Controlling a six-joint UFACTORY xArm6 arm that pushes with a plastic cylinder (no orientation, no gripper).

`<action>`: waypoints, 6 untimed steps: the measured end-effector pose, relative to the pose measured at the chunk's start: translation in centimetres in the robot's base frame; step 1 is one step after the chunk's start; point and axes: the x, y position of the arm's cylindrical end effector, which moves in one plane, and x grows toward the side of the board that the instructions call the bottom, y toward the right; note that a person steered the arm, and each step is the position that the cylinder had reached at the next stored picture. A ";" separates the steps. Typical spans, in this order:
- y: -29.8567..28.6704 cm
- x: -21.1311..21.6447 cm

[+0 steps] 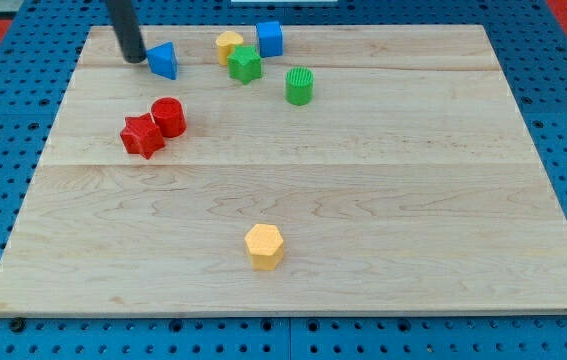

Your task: Move green circle into the green star

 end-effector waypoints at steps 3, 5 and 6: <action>10.0 9.4; 21.2 10.4; 20.5 5.9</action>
